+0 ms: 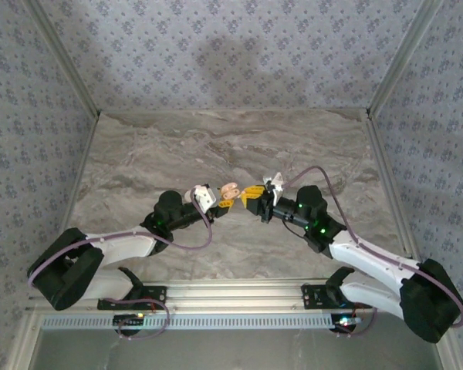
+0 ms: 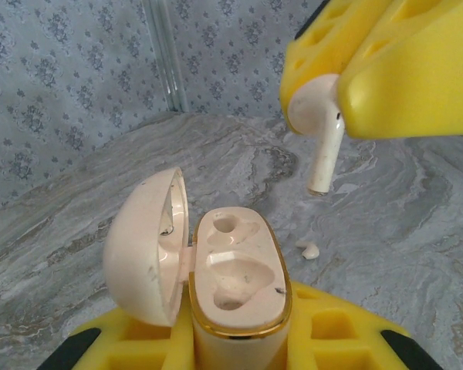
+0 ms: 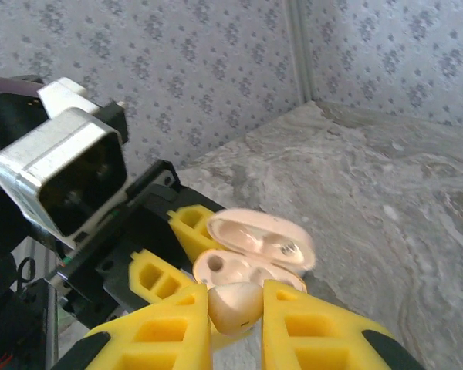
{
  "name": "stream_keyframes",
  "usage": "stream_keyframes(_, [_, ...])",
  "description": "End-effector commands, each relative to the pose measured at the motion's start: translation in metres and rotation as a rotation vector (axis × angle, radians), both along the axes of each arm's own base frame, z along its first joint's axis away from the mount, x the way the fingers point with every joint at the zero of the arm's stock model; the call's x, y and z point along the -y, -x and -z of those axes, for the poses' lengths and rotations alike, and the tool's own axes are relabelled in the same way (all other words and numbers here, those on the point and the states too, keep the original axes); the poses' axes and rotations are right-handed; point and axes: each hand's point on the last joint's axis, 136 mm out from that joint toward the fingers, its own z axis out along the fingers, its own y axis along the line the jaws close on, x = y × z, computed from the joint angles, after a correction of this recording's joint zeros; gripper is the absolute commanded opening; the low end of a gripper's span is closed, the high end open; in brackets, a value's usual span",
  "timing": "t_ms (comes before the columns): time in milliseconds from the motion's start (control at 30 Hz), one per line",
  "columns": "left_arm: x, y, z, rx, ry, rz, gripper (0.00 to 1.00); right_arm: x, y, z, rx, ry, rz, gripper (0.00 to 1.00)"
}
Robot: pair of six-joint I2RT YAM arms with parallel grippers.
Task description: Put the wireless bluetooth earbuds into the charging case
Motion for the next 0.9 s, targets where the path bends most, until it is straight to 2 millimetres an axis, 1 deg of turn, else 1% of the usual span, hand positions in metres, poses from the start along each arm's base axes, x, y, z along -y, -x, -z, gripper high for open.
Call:
stream_keyframes(0, [0.003, 0.004, -0.019, 0.049, 0.035, 0.033, 0.13, -0.011, 0.004, -0.030, 0.105, -0.043, -0.051, 0.20])
stream_keyframes(133, [0.004, 0.004, -0.021, 0.051, 0.041, 0.041, 0.13, -0.018, 0.001, -0.033, 0.120, -0.054, -0.063, 0.20])
stream_keyframes(367, [0.004, 0.006, -0.027, 0.058, 0.055, 0.048, 0.13, -0.029, -0.002, -0.024, 0.102, -0.048, -0.089, 0.20])
stream_keyframes(567, [0.003, 0.007, -0.030, 0.067, 0.059, 0.048, 0.13, -0.028, -0.003, -0.015, 0.082, -0.030, -0.081, 0.20])
stream_keyframes(867, [0.003, 0.007, -0.033, 0.075, 0.064, 0.050, 0.13, -0.029, 0.000, -0.007, 0.055, -0.008, -0.098, 0.20])
